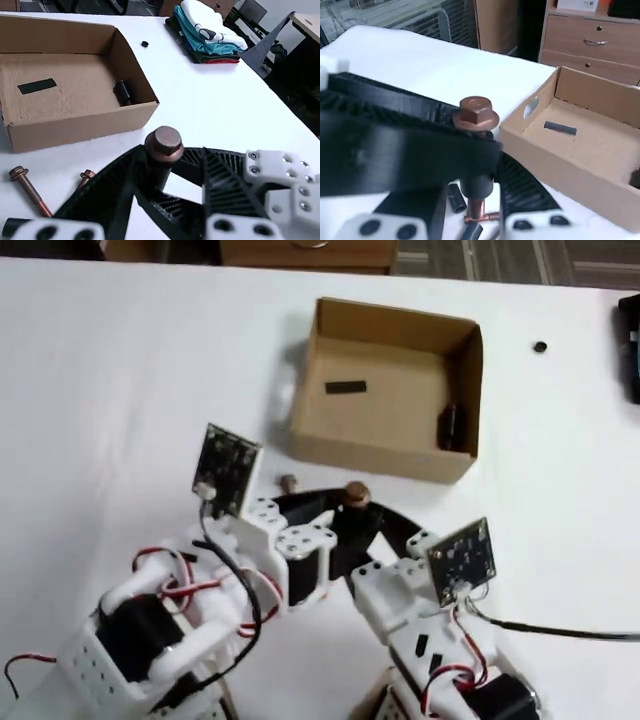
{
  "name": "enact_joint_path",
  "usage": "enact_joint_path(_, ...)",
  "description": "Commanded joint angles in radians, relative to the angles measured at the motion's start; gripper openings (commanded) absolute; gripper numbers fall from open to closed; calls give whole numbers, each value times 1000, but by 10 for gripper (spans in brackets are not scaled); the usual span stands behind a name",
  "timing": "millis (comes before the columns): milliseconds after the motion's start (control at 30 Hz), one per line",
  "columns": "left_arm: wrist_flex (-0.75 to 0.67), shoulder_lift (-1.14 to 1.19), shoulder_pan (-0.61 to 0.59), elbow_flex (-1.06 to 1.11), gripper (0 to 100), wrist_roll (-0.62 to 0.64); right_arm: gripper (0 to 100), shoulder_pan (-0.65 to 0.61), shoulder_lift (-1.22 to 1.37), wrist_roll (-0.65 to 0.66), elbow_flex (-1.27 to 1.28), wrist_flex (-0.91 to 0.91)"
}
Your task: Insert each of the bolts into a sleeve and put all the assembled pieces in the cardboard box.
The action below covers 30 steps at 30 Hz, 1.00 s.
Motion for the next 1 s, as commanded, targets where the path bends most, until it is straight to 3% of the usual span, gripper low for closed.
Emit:
enact_joint_path(0, 18, -6, 31, -68, 185, 3, 19, -1, -12, -6, -44, -2)
enact_joint_path(200, 77, -3, 20, -137, 187, -17, 19, 1, -12, -6, -21, -2)
enact_joint_path(633, 120, -6, -138, -147, 187, -141, 19, 22, -12, -6, -26, -2)
enact_joint_path(833, 115, -2, -256, -357, 183, -144, 19, 110, -12, -6, -32, -2)
enact_joint_path(900, 120, 0, -301, -427, 138, -195, 19, 134, -12, -6, -32, -2)
enact_joint_path(967, 124, -6, -348, -450, 15, -276, 19, 177, -12, -6, -34, -1)
